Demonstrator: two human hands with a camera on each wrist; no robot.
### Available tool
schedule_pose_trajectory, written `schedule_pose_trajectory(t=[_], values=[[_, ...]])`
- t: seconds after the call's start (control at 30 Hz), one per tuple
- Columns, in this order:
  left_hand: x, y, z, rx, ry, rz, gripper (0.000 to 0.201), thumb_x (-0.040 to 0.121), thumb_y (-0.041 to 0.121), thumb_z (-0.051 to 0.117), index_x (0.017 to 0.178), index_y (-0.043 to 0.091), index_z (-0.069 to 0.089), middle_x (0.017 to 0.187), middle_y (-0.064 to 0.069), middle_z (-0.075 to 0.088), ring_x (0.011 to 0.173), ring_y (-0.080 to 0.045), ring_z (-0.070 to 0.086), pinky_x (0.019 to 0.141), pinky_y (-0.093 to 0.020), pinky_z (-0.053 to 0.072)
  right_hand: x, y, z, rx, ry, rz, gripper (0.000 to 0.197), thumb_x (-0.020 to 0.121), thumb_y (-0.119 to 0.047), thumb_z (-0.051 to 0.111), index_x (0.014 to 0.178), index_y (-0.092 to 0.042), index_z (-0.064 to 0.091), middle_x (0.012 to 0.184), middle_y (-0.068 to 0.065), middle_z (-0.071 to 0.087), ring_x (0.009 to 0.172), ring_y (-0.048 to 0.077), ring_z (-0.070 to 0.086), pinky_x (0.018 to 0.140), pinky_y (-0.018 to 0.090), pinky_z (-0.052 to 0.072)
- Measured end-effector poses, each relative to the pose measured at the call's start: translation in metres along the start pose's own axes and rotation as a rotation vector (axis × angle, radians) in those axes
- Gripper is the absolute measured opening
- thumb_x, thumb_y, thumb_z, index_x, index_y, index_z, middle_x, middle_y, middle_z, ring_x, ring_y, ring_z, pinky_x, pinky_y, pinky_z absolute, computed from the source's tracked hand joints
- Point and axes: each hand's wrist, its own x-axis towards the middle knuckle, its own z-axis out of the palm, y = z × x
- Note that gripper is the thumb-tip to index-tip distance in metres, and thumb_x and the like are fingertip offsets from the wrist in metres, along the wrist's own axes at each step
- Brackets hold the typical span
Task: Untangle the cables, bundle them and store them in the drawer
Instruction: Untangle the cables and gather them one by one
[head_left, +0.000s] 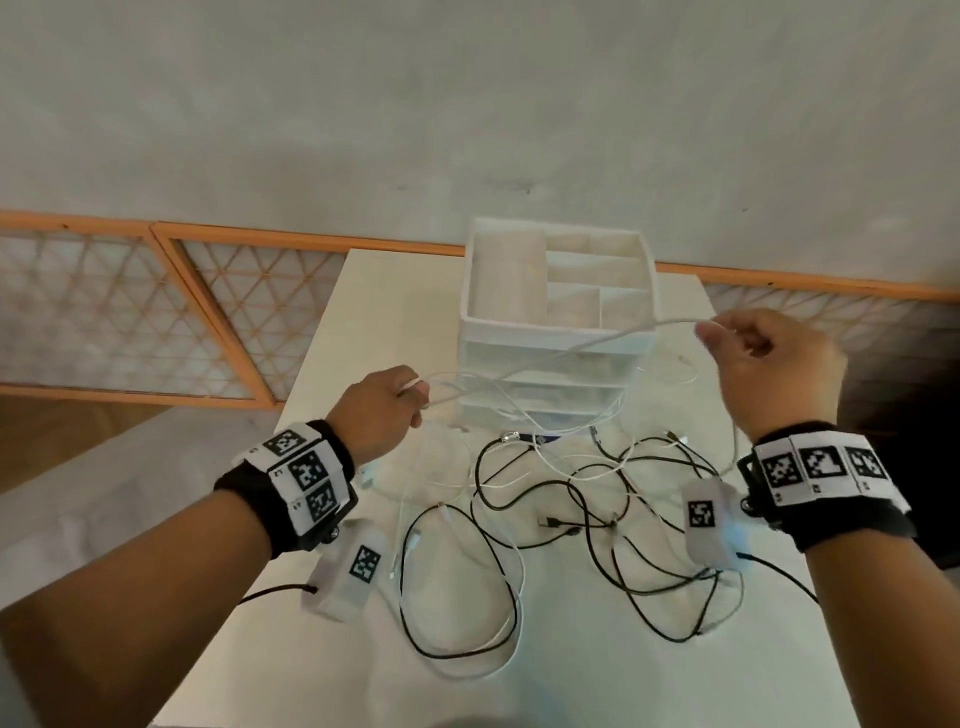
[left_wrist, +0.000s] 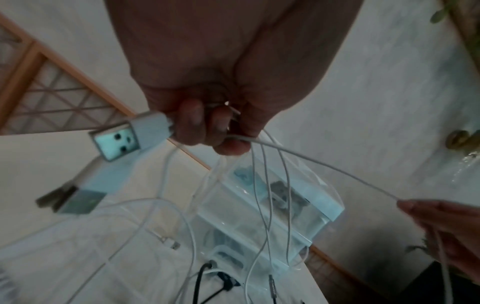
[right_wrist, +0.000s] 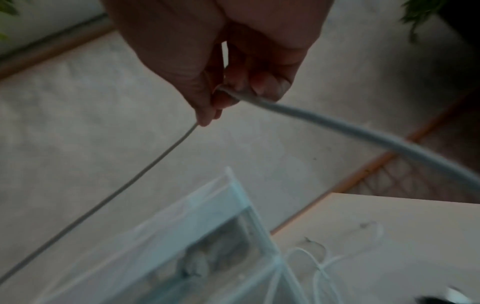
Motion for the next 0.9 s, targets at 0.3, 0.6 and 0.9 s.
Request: schedule_pose_trajectory(t=[0.3,0.6,0.9], values=[[-0.005,0.030,-0.009,-0.031,-0.062,0.126,0.030,0.100,0.025,0.046,0.076,0.015,0.060,0.064,0.008,0.064,0.046,-0.010,0.039,0.046,-0.023,0.033,0.019,0.015,-0.012,0.052,0.055,0.250,0.010,0.098,-0.039,0.055,0.100,-0.031,0.060,0.078,0.001,0.070,0.059,0.000,0.066,0.062,0.023,0.050],[-0.010,0.009,0.004,-0.123,-0.034,-0.062,0.031,0.100,0.024,0.050,0.072,0.013,0.057,0.063,0.002,0.051,0.047,-0.011,0.037,0.045,-0.024,0.029,0.041,0.025,-0.002,-0.087,-0.248,0.263,0.048,0.094,-0.011,0.054,0.138,-0.029,0.046,0.111,0.002,0.068,0.080,0.019,0.068,0.066,0.027,0.052],[-0.012,0.077,0.019,-0.526,-0.139,-0.036,0.027,0.103,0.013,0.044,0.081,0.005,0.057,0.057,-0.003,0.063,0.039,-0.011,0.031,0.039,-0.019,0.023,-0.085,-0.055,0.072,0.250,-0.514,-0.382,0.028,0.080,-0.021,0.072,0.107,-0.021,0.071,0.091,-0.004,0.063,0.058,-0.004,0.046,0.061,0.017,0.041]])
